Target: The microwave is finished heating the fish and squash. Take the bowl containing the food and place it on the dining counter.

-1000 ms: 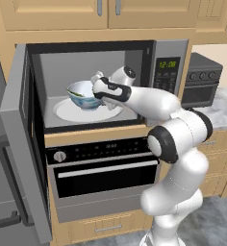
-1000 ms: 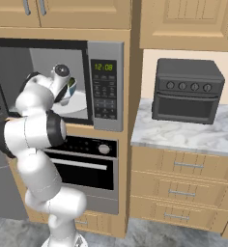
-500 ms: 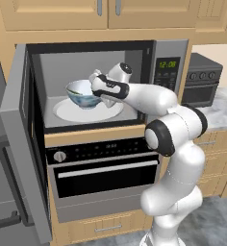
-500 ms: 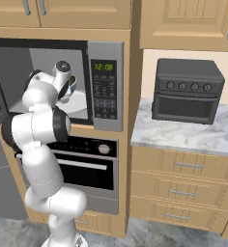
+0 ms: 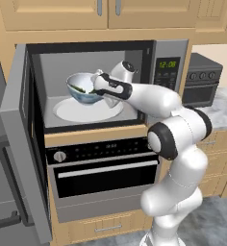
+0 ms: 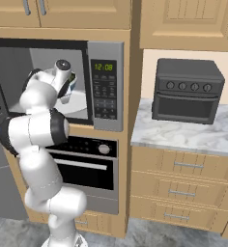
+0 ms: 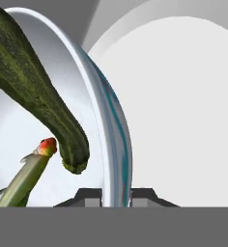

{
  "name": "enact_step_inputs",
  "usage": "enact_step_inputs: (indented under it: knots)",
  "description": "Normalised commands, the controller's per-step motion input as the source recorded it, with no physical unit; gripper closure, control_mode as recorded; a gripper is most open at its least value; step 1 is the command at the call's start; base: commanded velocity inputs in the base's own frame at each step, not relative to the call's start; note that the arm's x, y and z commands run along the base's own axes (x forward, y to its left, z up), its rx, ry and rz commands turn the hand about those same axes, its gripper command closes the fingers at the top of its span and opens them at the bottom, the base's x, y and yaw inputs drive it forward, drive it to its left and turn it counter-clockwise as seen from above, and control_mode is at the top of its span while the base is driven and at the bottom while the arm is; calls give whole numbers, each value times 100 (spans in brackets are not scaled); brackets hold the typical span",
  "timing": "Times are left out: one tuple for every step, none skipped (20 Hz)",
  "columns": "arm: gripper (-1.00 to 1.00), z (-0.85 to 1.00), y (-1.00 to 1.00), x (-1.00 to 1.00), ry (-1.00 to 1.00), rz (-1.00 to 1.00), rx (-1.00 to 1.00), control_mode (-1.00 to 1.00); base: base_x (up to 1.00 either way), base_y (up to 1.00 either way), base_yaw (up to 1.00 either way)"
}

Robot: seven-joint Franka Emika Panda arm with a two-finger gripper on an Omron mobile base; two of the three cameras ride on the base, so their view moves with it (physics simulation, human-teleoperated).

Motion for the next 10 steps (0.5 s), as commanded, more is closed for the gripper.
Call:
enact_step_inputs:
  knots:
    - [100,0,-37,-68,0,-2,0,-100,0,0,0]
    - [100,0,-39,-74,0,-3,0,-100,0,0,0]
    - [100,0,-42,-80,0,-3,0,-100,0,0,0]
    - [100,0,-45,-86,0,-3,0,-100,0,0,0]
    - [100,0,-49,-100,0,-3,0,-100,0,0,0]
    - [100,0,-51,-100,0,-2,2,-100,0,0,0]
    - [100,0,-49,-100,0,-1,3,-100,0,0,0]
    - [100,6,-47,-100,0,0,5,-100,0,0,0]
    - [100,14,-37,-100,0,0,4,-100,0,0,0]
    - [100,25,-35,-100,0,0,4,-100,0,0,0]
